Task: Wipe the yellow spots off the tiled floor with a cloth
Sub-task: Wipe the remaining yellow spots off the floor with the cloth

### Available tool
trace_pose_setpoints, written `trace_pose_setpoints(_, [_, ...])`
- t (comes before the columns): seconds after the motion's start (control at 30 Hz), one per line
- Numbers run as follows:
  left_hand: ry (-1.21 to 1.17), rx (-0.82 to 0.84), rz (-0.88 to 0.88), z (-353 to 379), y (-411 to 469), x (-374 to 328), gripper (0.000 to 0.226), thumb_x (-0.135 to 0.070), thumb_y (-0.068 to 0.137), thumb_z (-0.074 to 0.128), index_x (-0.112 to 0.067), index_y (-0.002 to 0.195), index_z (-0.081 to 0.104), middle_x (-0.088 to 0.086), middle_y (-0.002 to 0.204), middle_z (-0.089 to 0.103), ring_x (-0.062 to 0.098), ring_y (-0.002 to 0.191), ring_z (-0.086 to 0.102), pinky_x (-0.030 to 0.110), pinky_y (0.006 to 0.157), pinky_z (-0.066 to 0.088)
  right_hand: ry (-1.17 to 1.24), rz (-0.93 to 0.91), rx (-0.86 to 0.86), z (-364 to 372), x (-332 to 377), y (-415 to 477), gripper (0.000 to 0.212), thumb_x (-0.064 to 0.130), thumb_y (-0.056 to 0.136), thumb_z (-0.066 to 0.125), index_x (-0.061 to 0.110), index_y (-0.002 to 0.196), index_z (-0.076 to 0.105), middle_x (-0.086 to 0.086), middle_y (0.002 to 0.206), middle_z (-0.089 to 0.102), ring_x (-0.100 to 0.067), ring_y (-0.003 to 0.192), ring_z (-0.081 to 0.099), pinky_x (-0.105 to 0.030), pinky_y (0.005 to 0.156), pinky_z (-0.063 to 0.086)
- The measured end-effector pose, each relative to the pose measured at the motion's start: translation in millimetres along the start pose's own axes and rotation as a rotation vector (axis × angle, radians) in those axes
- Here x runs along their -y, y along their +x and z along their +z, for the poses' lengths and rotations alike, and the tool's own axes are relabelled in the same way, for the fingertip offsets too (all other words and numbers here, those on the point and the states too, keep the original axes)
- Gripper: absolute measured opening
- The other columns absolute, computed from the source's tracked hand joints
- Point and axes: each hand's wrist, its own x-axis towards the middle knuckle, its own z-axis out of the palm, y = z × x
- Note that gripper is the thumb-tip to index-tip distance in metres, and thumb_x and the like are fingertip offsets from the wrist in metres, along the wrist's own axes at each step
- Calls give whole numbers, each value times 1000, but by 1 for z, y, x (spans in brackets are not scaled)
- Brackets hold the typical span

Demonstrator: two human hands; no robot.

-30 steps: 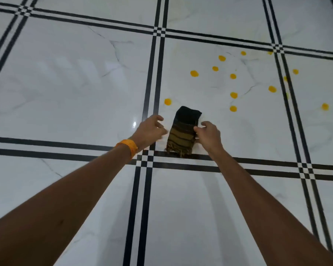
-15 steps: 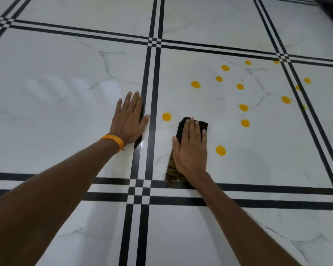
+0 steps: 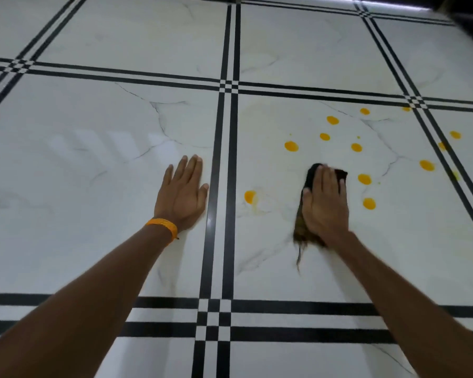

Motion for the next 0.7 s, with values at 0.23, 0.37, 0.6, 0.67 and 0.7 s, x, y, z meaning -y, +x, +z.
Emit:
trace_pose_setpoints(0.23, [3,3,-5,6,3,4,67,-43,102,17,-12,161,5,6,169,5,22,156,0,47,127,5,25,-291,90,10,129,-8,66,35,103,20,3,160,13,-14,169,14,-26,157,11,-47,127,6])
trace_pose_setpoints(0.37, [12,0,-12,8,2,2,70,-44,102,19,-7,160,6,10,169,6,24,156,2,48,127,7,39,-276,14,4,45,-35,66,35,101,28,2,158,24,-14,166,25,-28,154,23,-47,126,13])
trace_pose_setpoints(0.6, [10,-2,-6,8,2,4,68,-42,103,16,-9,160,5,9,169,5,22,156,1,45,127,5,34,-162,36,16,144,36,65,33,104,26,-2,158,18,-21,166,20,-31,155,16,-49,127,9])
trace_pose_setpoints(0.67, [2,0,-12,6,3,4,66,-40,103,16,-9,160,5,9,169,6,22,156,2,44,127,4,69,-404,111,11,147,-34,65,37,105,24,5,161,14,-13,169,13,-24,157,9,-44,128,7])
trace_pose_setpoints(0.7, [-6,8,-13,6,2,4,66,-39,102,16,-9,160,6,9,169,7,22,156,2,44,127,4,104,-446,126,10,126,-56,65,37,105,25,7,161,14,-10,169,13,-22,157,9,-44,128,7])
